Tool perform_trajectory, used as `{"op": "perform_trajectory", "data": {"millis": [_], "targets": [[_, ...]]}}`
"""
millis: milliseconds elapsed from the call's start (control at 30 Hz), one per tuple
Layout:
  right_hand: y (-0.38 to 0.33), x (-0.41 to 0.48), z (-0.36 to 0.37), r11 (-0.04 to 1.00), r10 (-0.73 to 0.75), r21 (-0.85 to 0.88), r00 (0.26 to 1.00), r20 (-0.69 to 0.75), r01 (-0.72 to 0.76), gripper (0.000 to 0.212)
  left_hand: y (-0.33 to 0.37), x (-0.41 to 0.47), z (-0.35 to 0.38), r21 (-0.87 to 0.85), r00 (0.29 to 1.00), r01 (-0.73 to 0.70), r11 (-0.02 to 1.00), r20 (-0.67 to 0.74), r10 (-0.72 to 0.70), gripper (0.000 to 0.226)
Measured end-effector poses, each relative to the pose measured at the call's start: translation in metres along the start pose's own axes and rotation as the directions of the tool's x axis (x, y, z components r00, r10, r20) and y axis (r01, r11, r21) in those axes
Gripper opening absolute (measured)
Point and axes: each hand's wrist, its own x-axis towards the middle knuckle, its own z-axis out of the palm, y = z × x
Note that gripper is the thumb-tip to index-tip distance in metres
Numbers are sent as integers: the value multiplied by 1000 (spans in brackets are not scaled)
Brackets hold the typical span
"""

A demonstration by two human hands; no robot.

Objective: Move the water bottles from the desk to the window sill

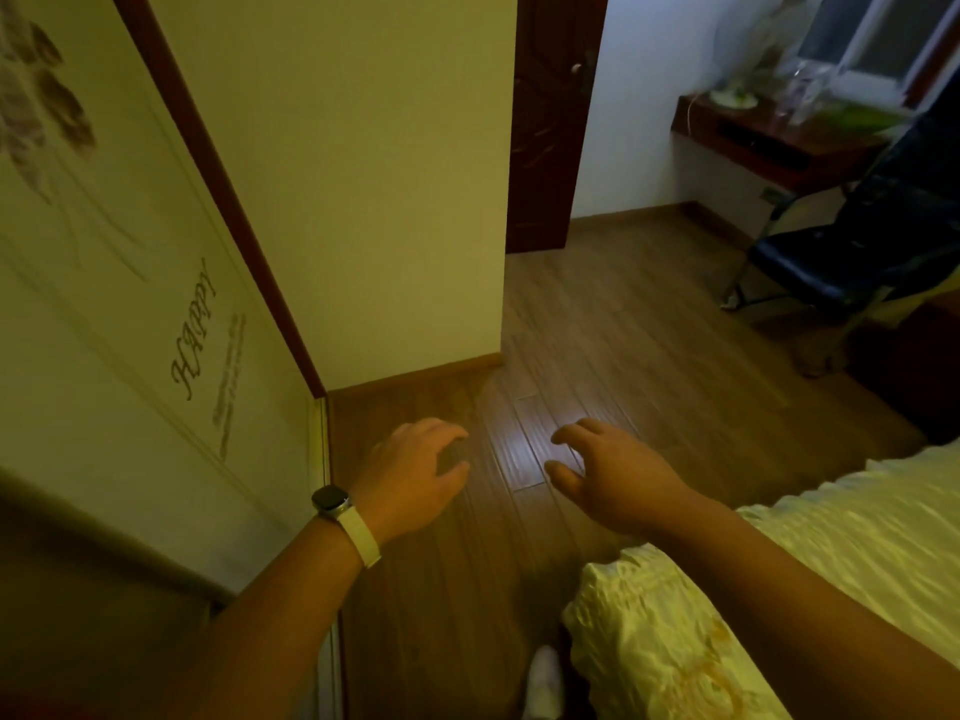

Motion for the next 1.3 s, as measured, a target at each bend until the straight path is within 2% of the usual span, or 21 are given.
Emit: {"op": "perform_trajectory", "data": {"millis": [267, 567, 1033, 1300], "targets": [[60, 112, -14, 998, 23, 57, 1000, 20, -24, 51, -2, 134, -6, 67, 1000, -23, 998, 13, 22, 44], [144, 217, -75, 993, 62, 100, 998, -6, -61, 48, 51, 295, -26, 106, 992, -120, 987, -14, 122, 44], [243, 308, -109, 956, 266, 132, 964, -1, -263, 48, 76, 470, -22, 159, 963, -258, 953, 118, 241, 46], [286, 413, -138, 915, 398, 81, 917, -25, -395, 47, 77, 613, -28, 105, 918, -380, 919, 163, 361, 45]]}}
